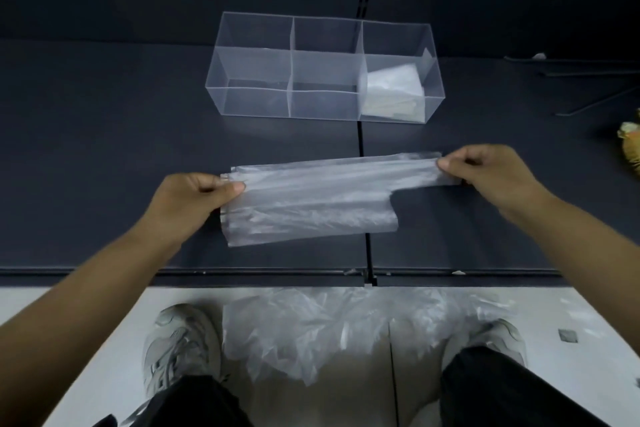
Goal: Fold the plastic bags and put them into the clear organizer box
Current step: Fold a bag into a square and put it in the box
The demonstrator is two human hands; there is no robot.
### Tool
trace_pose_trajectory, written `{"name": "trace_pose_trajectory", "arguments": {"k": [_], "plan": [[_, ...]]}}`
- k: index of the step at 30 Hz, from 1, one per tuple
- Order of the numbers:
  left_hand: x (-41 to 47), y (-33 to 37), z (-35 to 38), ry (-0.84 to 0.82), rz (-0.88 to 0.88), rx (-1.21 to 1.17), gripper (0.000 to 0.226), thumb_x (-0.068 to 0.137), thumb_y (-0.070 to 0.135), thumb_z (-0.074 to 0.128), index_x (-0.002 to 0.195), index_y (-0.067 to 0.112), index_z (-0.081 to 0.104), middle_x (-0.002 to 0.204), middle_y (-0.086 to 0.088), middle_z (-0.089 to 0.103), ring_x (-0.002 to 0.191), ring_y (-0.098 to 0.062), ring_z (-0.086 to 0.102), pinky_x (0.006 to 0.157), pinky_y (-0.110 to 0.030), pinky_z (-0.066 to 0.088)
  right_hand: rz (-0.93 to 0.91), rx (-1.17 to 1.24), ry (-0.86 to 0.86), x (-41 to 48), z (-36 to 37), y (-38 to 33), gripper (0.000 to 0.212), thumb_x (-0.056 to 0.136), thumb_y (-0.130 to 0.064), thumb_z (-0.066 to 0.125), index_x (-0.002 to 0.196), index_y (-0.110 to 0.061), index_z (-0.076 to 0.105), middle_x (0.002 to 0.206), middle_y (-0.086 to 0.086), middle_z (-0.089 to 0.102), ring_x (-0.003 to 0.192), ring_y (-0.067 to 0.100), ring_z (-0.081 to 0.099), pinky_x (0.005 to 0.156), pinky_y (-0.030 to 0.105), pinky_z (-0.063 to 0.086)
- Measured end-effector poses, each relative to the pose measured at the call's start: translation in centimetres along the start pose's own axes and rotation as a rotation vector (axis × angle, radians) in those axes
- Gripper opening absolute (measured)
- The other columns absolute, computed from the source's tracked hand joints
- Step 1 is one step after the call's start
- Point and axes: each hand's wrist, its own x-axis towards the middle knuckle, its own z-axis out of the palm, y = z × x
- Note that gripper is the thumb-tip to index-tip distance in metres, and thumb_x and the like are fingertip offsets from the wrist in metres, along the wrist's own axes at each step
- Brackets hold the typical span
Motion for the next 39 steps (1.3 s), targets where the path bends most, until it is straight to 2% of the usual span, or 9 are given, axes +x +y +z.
{"name": "trace_pose_trajectory", "arguments": {"k": [3,7,11,13,19,22,26,32,39], "plan": [[1.4,-0.3,0.7,0.112,0.09,0.177,0.022,0.081,0.04,0.073,0.062,0.029,0.07,0.064,0.024,0.068,0.064,0.008,0.062,0.056,-0.006,0.039,0.005,-0.067,0.073,2.0,0.7,0.6,0.013,0.083,-0.022,0.073,0.072,-0.015,0.071,0.058,-0.01,0.065,0.049,-0.008,0.053,0.054,0.002,0.039],[1.6,-0.6,1.5,0.206,0.136,0.378,0.028,0.08,0.046,0.072,0.065,0.024,0.065,0.064,0.011,0.064,0.063,-0.01,0.061,0.054,-0.023,0.04,0.002,-0.151,0.121,2.7,1.0,1.0,0.016,0.08,-0.026,0.075,0.067,-0.02,0.07,0.055,-0.011,0.064,0.047,-0.008,0.053,0.051,0.001,0.038],[0.2,-0.1,2.4,0.405,0.522,0.574,0.02,0.088,0.029,0.067,0.093,0.009,0.063,0.101,-0.009,0.057,0.091,-0.025,0.054,0.081,-0.034,0.042,0.0,-0.204,0.125,2.9,1.2,1.3,0.016,0.08,-0.028,0.075,0.073,-0.014,0.071,0.062,-0.005,0.066,0.057,0.003,0.057,0.059,0.013,0.044],[-1.0,-0.2,3.6,0.291,0.718,0.694,0.031,0.095,0.026,0.048,0.111,0.005,0.064,0.119,-0.016,0.059,0.109,-0.033,0.055,0.099,-0.038,0.038,0.015,-0.207,0.143,3.2,1.3,1.3,0.017,0.08,-0.03,0.075,0.077,-0.014,0.071,0.069,0.002,0.067,0.065,0.012,0.059,0.064,0.021,0.045],[-1.5,-2.5,5.1,-0.025,0.532,1.046,0.079,0.089,0.06,-0.003,0.153,0.015,0.002,0.161,-0.002,0.0,0.148,-0.017,-0.004,0.12,-0.035,-0.004,0.097,-0.394,0.209,2.4,1.9,-0.5,0.014,0.084,-0.027,0.07,0.089,-0.013,0.067,0.09,0.007,0.066,0.086,0.021,0.06,0.071,0.027,0.045],[-1.4,-2.7,5.2,-0.013,0.53,1.057,0.081,0.089,0.064,-0.001,0.153,0.015,0.004,0.16,-0.002,0.0,0.148,-0.018,-0.003,0.121,-0.038,-0.001,-0.221,-0.731,0.407,0.0,5.2,-3.4,0.032,0.081,-0.016,0.064,0.112,-0.011,0.062,0.116,0.017,0.055,0.107,0.036,0.051,0.088,0.042,0.04],[-1.6,-2.5,5.2,-0.018,0.539,1.073,0.087,0.087,0.069,-0.002,0.152,0.012,0.006,0.159,-0.003,0.001,0.148,-0.02,0.0,0.121,-0.041,0.001,-0.652,-0.62,-0.146,-4.9,14.3,-6.2,0.055,0.094,-0.026,0.053,0.143,-0.007,0.038,0.15,0.012,0.037,0.14,0.027,0.029,0.117,0.036,0.014],[-1.7,-2.1,5.0,-0.058,0.533,1.088,0.097,0.084,0.075,0.009,0.152,0.006,0.018,0.16,-0.011,0.014,0.148,-0.026,0.011,0.12,-0.047,0.009,-0.53,-0.933,-0.195,-2.7,14.0,-1.6,0.071,0.096,-0.057,0.014,0.153,-0.018,-0.002,0.161,0.001,-0.007,0.147,0.014,-0.011,0.119,0.036,-0.01],[-1.6,-2.5,4.7,-0.056,0.496,1.13,0.108,0.076,0.083,-0.004,0.153,0.008,0.004,0.161,-0.009,0.0,0.148,-0.021,-0.004,0.12,-0.044,-0.002,-0.189,-0.964,0.062,-0.2,4.6,3.4,0.064,0.099,-0.047,0.02,0.153,-0.017,0.005,0.162,0.003,0.0,0.148,0.018,-0.003,0.119,0.039,-0.006]]}}
